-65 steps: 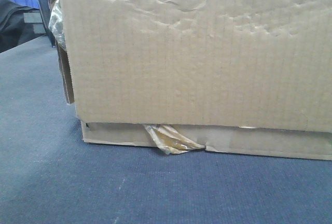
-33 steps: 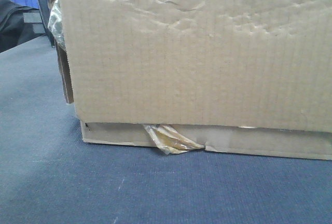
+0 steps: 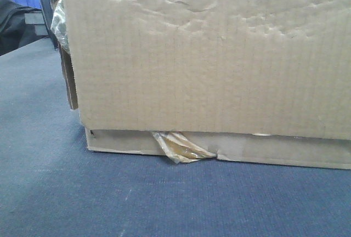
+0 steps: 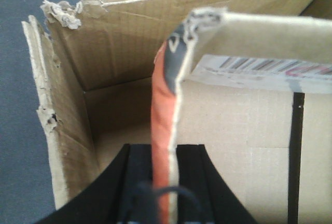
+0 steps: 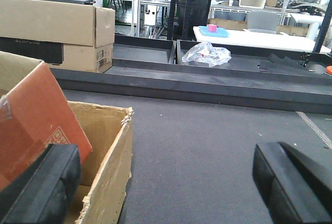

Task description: Stack two boxes on right shelf middle

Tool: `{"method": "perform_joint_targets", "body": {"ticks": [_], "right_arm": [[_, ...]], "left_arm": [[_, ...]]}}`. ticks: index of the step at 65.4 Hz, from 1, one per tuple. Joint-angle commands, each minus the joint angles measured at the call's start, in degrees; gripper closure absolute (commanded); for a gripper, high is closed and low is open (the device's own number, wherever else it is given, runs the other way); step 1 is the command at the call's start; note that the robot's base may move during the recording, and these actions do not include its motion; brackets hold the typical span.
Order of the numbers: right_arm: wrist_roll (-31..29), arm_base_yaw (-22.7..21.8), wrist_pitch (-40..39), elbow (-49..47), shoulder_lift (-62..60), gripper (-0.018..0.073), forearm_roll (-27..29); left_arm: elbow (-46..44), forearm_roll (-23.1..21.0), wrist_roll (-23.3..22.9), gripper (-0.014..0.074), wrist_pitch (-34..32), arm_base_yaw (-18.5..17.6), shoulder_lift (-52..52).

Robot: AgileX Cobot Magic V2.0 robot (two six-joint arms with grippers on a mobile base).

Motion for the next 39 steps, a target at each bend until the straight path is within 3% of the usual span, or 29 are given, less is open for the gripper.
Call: {"method": "perform_joint_targets", "body": {"ticks": [1,13,22,29,34,39], "right_arm": [[-0.1,0.1,-0.7,-0.6,0.2,0.0,-0.5],[-0.1,0.1,-0.9,-0.6,0.2,0.0,-0.5],[-0.1,0.1,-0.9,-0.6,0.2,0.0,-0.5],[-0.1,0.1,0.2,-0.6,0.2,0.0,-0.5],[-0.1,0.1,2.5,-1.4,0.2,0.0,-0.2],[-0.1,0.1,4.1,-2.7,0.6,0.0,-0.2]], "left_arm": [[-0.3,-1.2,-0.5,0.0475,-1.3,-0.4,-0.4],[-0.5,-1.3,-0.1,-0.0032,-1.3,-0.4,-0.7],[-0.5,-1.3,0.1,0.0058,-1.3,-0.4,-2.8],[-0.5,0.1,1.6,0.0063,-1.3,-0.4,-5.8],[-0.2,3.7,3.5,0.0063,-1.3,-0.2,-8.6],[1.0,3.7,4.7,0.0063,-1.3,1.1,-11.7]]}}
